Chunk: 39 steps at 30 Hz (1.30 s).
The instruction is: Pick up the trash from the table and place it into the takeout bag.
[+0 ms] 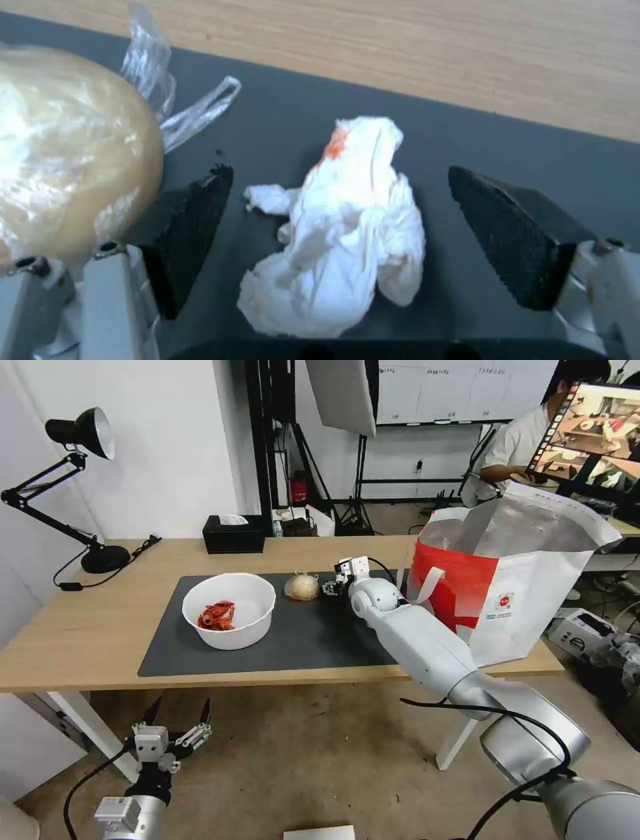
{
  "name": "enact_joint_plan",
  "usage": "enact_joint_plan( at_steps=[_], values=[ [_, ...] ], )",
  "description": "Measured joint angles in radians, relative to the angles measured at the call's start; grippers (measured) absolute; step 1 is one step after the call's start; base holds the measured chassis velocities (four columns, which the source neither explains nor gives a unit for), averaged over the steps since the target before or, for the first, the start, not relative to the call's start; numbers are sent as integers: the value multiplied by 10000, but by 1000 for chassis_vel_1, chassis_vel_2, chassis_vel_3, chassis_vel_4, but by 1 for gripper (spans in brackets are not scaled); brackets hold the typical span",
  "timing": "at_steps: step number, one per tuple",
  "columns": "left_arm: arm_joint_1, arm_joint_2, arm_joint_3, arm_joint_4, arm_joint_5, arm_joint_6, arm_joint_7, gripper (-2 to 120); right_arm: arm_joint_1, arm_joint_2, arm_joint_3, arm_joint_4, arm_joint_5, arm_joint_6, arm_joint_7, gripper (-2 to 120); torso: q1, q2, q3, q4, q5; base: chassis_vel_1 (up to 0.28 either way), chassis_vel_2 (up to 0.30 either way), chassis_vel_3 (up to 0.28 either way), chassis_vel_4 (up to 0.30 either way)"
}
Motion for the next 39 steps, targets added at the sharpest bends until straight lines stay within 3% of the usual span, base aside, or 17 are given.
enact_joint_plan(
  at_steps=[4,7,22,25,32,39],
  values=[
    [10,-11,6,-2,3,-23,6,100,-105,16,66,16,-1,0,43,82,0,0,0,0,0,0,0,0,0],
    [4,-11,37,1,5,-30,25,100,-233,13,146,97,0,-5,73,67,0,0,0,0,0,0,0,0,0],
    [-43,69,63,1,-11,-23,40,100,-527,-211,245,500,6,116,137,17,0,0,0,-1,0,0,0,0,0],
    [-39,69,83,1,-11,-19,52,100,-564,-305,208,690,7,286,151,2,0,0,0,-2,0,0,0,0,0],
    [-16,52,98,-57,-10,-9,56,100,-697,-481,187,1048,3,354,319,0,0,0,0,-1,1,0,0,0,0],
    [55,42,130,-205,6,-4,62,100,-1066,-1085,184,2403,-3,488,1099,0,0,0,0,0,1,0,0,0,0]
  ],
)
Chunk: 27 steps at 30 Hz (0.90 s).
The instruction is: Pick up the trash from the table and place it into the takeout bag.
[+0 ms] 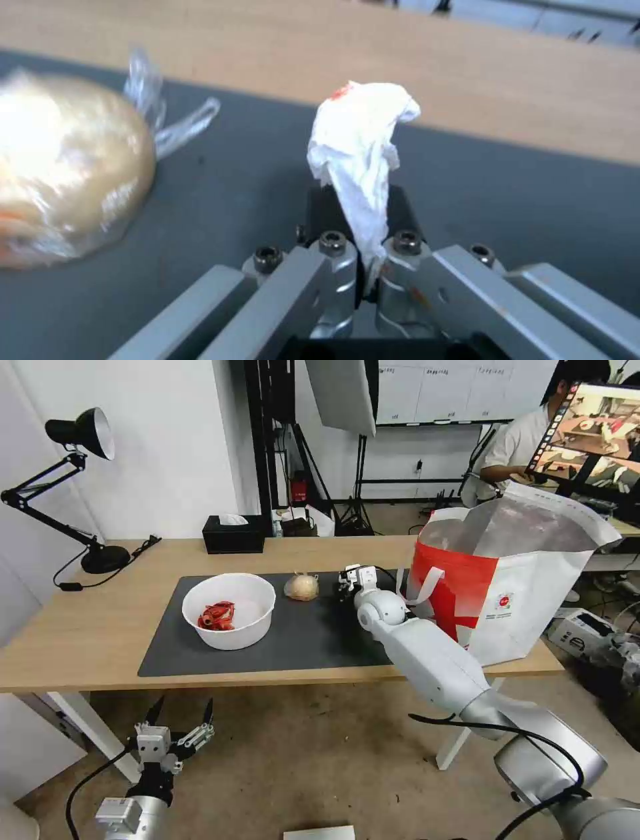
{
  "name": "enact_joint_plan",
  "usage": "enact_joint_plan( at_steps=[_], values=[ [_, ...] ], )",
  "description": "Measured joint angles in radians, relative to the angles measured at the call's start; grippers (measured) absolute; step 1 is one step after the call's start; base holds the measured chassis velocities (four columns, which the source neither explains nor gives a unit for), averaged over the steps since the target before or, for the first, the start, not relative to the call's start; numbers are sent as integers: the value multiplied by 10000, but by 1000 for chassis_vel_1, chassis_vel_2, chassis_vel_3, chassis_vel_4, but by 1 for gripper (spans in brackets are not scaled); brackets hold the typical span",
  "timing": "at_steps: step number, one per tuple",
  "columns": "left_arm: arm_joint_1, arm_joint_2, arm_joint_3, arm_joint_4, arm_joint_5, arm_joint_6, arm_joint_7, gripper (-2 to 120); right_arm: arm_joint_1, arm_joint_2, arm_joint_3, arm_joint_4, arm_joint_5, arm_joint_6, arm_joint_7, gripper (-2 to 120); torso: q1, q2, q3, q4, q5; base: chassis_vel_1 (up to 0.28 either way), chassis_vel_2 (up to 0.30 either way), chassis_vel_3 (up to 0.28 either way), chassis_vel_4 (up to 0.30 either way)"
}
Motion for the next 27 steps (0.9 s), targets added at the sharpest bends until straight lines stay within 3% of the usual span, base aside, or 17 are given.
enact_joint_plan(
  at_steps=[7,16,19,27],
  values=[
    [106,8,-132,-196,-5,6,1,100,-1014,-948,175,3097,-213,219,1601,0,-1,0,-1,0,0,0,0,0,0],
    [155,-66,-211,-195,-24,-67,0,100,-2085,-1382,529,4450,-1627,1787,1364,0,-1,1,-1,-2,0,0,0,0,0],
    [183,-211,-160,-162,14,-107,0,100,-2811,-1399,746,5147,-2551,2883,1219,0,-1,0,0,0,0,0,0,0,0],
    [207,-292,-77,-152,165,-125,0,100,-3635,-1341,1162,6063,-3624,3770,1034,0,-1,0,-1,0,0,0,0,0,0]
  ],
)
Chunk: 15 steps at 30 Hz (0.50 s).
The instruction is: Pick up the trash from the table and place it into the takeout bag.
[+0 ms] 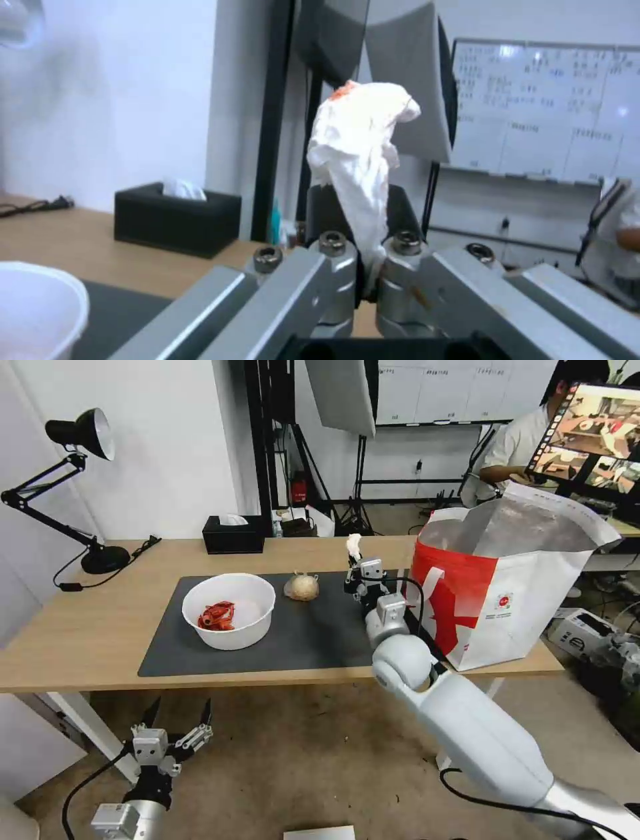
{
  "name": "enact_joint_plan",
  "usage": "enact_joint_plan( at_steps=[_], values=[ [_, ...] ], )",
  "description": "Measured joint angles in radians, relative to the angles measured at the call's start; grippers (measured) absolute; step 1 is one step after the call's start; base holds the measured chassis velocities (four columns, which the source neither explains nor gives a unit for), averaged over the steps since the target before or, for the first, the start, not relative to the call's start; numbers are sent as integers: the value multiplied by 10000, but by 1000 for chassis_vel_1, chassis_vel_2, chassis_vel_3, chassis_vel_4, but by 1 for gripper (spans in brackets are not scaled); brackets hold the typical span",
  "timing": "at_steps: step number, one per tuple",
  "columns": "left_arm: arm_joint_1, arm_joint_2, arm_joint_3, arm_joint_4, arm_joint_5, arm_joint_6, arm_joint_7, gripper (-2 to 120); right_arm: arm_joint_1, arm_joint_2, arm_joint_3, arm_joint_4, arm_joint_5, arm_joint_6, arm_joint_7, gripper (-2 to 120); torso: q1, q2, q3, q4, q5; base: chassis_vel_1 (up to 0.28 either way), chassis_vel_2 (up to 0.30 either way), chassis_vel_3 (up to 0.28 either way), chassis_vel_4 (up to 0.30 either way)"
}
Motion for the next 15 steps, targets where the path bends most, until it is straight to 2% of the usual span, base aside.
enact_joint_plan(
  at_steps=[8,13,15],
  values=[
    [36,-5,-3,-45,79,-13,0,100,-376,-64,715,739,-956,503,-193,0,0,0,0,0,1,0,0,0,0],
    [65,0,-11,-79,89,-15,-1,100,-357,-337,1079,1234,-868,437,-154,0,0,1,1,0,1,0,0,0,0],
    [83,-5,-10,-112,99,-22,-1,100,-242,-655,1372,1587,-523,77,19,0,0,0,1,0,1,0,0,0,0]
  ],
)
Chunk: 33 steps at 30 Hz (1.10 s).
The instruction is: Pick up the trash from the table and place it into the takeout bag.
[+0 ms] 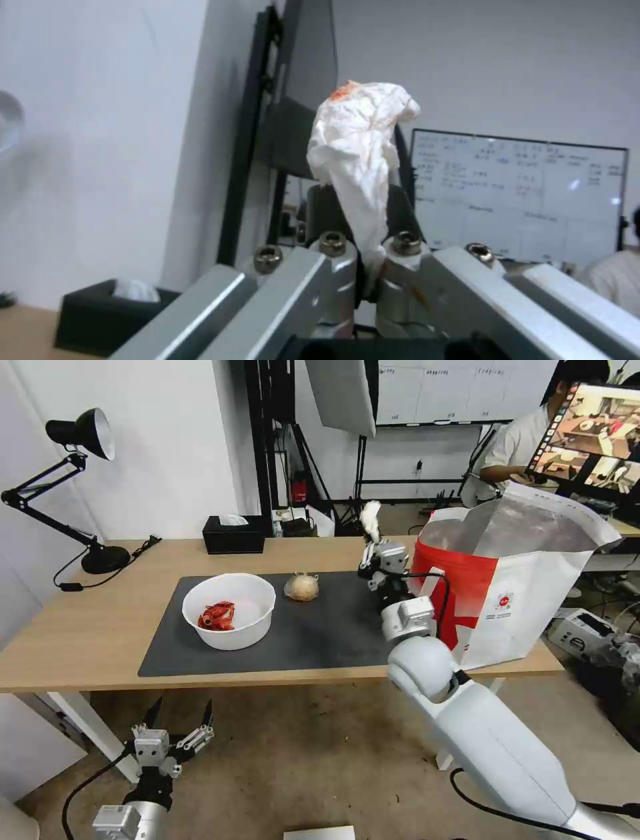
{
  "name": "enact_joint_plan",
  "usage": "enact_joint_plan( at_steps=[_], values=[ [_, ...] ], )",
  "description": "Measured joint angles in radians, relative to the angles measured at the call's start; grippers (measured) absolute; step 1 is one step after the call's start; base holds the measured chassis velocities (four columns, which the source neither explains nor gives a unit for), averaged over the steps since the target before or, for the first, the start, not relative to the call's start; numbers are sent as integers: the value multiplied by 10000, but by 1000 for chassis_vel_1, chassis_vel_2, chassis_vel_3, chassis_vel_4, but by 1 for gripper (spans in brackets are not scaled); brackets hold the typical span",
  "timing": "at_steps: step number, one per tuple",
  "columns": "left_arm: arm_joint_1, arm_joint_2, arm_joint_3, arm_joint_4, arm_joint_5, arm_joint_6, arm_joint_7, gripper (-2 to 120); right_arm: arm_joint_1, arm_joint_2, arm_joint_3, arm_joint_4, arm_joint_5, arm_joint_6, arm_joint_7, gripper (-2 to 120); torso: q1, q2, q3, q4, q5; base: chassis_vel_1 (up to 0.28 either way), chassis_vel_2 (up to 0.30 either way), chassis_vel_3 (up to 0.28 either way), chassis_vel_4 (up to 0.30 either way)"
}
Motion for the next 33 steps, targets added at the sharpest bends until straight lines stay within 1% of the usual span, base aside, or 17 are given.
enact_joint_plan(
  at_steps=[1,2,5,6,8,9,10,11,13,14,17,22,25,33],
  values=[
    [9,-3,3,-3,9,-3,0,100,74,-207,172,154,87,-178,154,0,0,0,0,0,1,0,0,0,0],
    [9,-3,3,-3,9,-3,0,100,74,-207,172,154,87,-178,154,0,0,0,0,0,1,0,0,0,0],
    [36,-16,30,-34,70,-33,0,100,238,-785,721,507,46,-741,740,0,0,0,0,-1,1,0,0,0,0],
    [36,-16,30,-34,70,-33,0,100,238,-785,721,507,46,-741,740,0,0,0,0,-1,1,0,0,0,0],
    [45,-22,60,-62,90,-36,0,100,326,-1113,1009,658,240,-1065,1002,0,0,0,0,0,2,0,0,0,0],
    [46,-29,86,-85,104,-36,0,100,417,-1403,1248,762,654,-1398,1217,0,0,-1,0,-1,1,0,0,0,0],
    [46,-29,86,-85,104,-36,0,100,417,-1403,1248,762,654,-1398,1217,0,0,-1,0,-1,1,0,0,0,0],
    [46,-31,94,-89,109,-36,0,100,469,-1559,1354,813,946,-1555,1328,0,0,-1,0,-1,2,0,0,0,0],
    [49,-32,123,-109,138,-36,0,100,603,-1989,1670,927,1863,-1974,1548,0,0,0,0,-1,1,0,0,0,0],
    [49,-32,123,-109,138,-36,0,100,603,-1989,1670,927,1863,-1974,1548,0,0,0,0,-1,1,0,0,0,0],
    [64,-36,174,-152,180,-36,0,100,639,-2459,2058,985,2671,-2324,1600,0,0,0,0,-1,1,0,0,0,0],
    [87,-61,228,-187,224,-36,0,100,542,-2796,2329,1055,3257,-2630,1624,0,0,0,0,-1,1,0,0,0,0],
    [123,-97,268,-198,261,-36,0,100,472,-3039,2522,982,3896,-2929,1654,0,1,0,0,-1,0,0,0,0,0],
    [178,-141,313,-244,314,-60,0,100,481,-3111,2523,592,4217,-3285,1489,0,0,-1,0,0,-1,0,0,0,0]
  ],
)
